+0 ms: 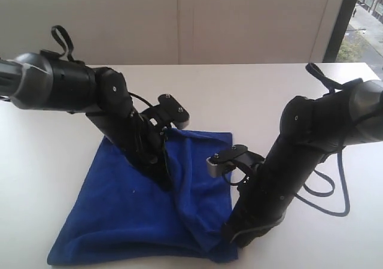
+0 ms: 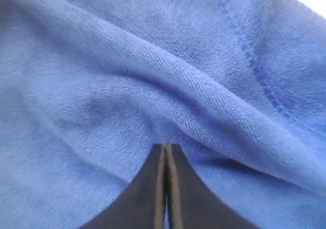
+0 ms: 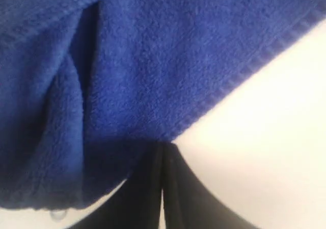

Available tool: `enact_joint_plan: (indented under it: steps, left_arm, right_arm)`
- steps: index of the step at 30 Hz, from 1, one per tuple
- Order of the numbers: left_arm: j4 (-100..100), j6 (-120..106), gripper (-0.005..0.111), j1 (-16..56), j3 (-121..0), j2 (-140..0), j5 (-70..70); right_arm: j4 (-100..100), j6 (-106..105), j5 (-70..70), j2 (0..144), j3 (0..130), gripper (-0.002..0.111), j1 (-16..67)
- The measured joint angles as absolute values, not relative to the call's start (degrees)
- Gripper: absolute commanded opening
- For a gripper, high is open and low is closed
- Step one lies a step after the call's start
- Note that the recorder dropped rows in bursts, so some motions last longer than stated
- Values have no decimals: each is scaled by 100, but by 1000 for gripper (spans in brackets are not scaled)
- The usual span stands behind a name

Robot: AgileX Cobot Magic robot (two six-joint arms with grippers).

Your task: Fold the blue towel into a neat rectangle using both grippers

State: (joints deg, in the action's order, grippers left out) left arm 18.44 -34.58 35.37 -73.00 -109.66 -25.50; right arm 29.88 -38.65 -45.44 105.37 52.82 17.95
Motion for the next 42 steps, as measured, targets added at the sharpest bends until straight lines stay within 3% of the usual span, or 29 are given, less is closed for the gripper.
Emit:
enact_joint_plan:
  steps: [16,28,42]
  left_arm:
    - [1684,-3348,0,2486,-7058,-10117,-3854]
    - [1670,-3102,0,2351,-5924,-10108,-3504]
    - [1773,-3072,0,2346,-5726,-10108,-3182]
  right_arm:
    - [1546,-2412,-2805,9864,5708,0,1668]
    - [1490,-2367,-3272,11781,8090,0,1294]
    - [873,-2488,-3604,12876,9327,0,1272]
